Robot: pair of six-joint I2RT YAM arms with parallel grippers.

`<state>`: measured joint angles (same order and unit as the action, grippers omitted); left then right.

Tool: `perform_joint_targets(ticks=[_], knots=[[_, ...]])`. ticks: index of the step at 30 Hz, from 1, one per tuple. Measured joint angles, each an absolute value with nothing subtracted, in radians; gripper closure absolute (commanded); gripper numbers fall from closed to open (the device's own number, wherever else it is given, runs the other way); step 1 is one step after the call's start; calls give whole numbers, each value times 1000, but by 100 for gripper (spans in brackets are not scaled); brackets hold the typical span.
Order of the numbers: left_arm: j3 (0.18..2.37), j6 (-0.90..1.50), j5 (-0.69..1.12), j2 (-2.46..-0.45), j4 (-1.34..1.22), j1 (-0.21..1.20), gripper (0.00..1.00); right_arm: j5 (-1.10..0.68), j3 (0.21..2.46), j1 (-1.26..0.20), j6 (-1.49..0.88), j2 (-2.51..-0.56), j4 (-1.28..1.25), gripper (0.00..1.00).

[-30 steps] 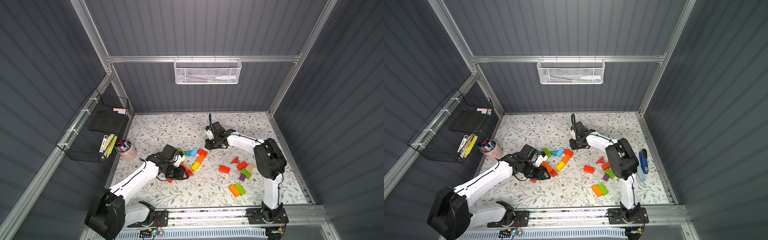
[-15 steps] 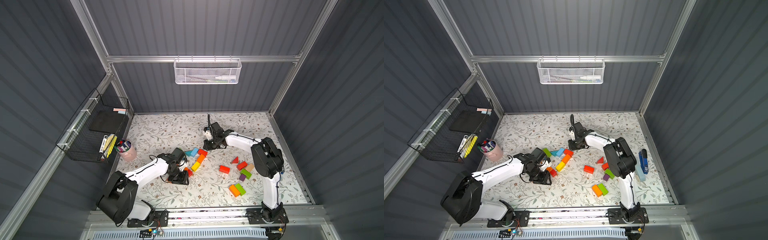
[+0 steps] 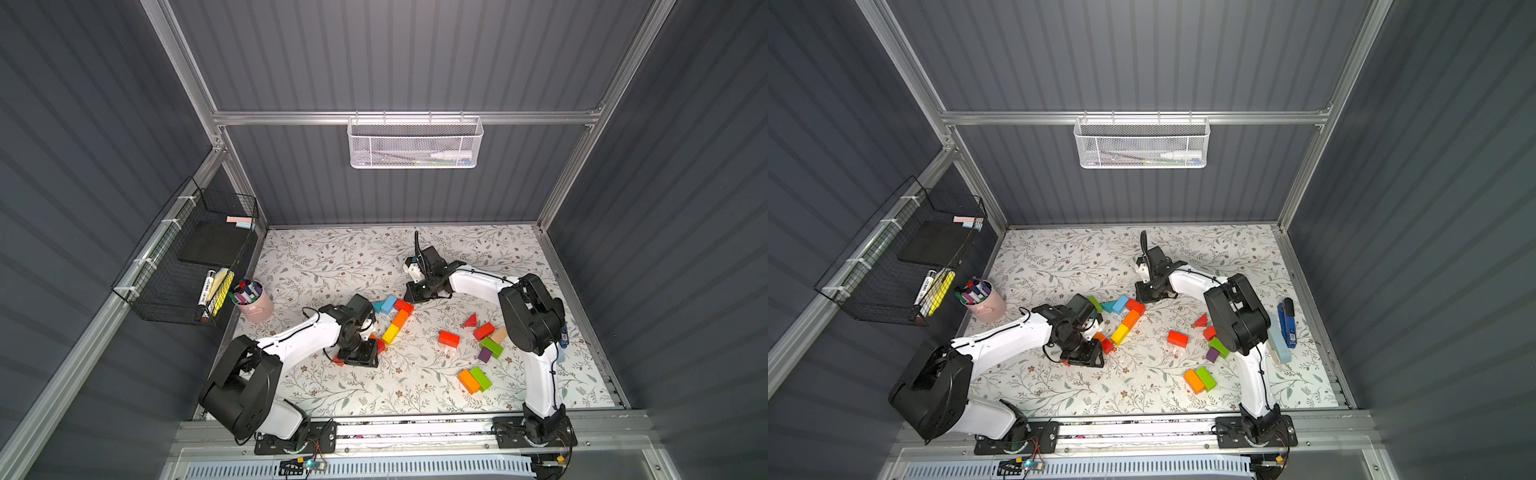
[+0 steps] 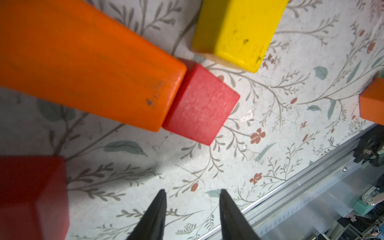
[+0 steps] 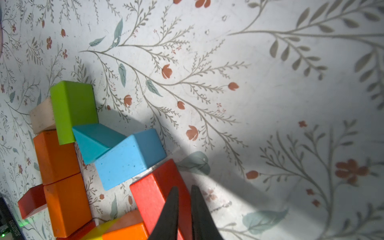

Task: Assemble a heart with building blocks
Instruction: Adjust the building block at the center of the board.

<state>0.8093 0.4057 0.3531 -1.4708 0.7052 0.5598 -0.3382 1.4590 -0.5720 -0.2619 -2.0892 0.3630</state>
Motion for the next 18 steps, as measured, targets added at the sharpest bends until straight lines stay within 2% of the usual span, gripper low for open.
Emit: perform_joint_targets(ticks=[18], knots=[[812,406,347,-1472,704,560,58,-353,1445,-575,-273,-2089,352,86]])
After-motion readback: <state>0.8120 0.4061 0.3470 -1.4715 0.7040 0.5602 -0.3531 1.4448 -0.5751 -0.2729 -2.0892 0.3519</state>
